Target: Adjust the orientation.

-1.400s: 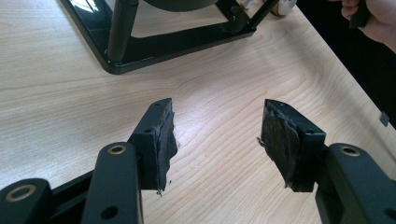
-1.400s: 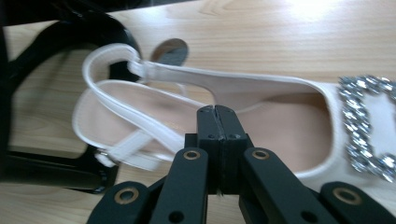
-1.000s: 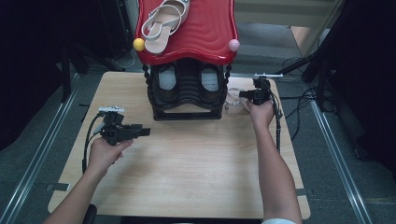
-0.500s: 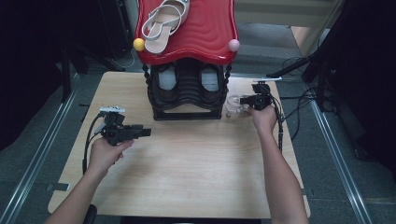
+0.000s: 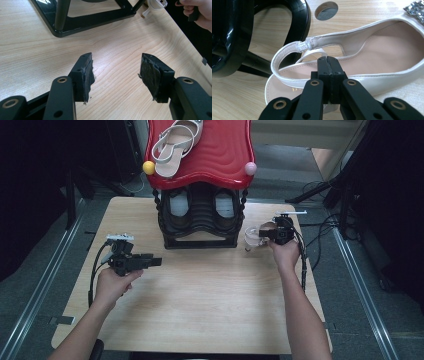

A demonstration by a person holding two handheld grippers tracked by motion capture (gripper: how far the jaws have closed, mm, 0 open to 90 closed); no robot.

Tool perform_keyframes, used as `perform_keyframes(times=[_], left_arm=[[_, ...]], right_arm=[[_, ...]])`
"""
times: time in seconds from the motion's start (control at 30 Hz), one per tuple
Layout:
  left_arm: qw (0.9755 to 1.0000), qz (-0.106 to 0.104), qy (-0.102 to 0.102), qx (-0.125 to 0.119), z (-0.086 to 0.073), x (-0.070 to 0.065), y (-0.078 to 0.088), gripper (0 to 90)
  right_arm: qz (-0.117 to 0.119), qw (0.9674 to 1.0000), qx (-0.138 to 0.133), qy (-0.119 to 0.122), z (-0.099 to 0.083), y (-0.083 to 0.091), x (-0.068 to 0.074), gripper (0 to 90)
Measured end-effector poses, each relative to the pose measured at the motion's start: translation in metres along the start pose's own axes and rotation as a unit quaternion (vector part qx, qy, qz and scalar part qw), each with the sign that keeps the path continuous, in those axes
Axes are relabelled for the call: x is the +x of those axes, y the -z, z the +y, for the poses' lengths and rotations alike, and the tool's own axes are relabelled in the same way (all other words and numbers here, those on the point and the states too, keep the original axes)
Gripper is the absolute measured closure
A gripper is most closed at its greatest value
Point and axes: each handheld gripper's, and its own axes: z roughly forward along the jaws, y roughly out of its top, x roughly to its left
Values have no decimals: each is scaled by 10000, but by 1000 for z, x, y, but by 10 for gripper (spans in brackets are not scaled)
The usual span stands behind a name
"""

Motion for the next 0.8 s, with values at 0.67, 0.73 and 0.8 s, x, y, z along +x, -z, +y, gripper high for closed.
perform_keyframes(times=[0.67, 0.73, 0.8], left_arm=[[10000, 10, 11, 11, 0, -1, -1, 438], [10000, 1, 23, 20, 0, 0, -1, 438], [10000, 3, 21, 20, 0, 0, -1, 438]], right_arm=[[-25, 10000, -21, -38, -21, 26, -16, 900], [-62, 10000, -26, -15, -23, 28, -18, 900], [-73, 10000, -30, -18, -24, 31, -20, 900]])
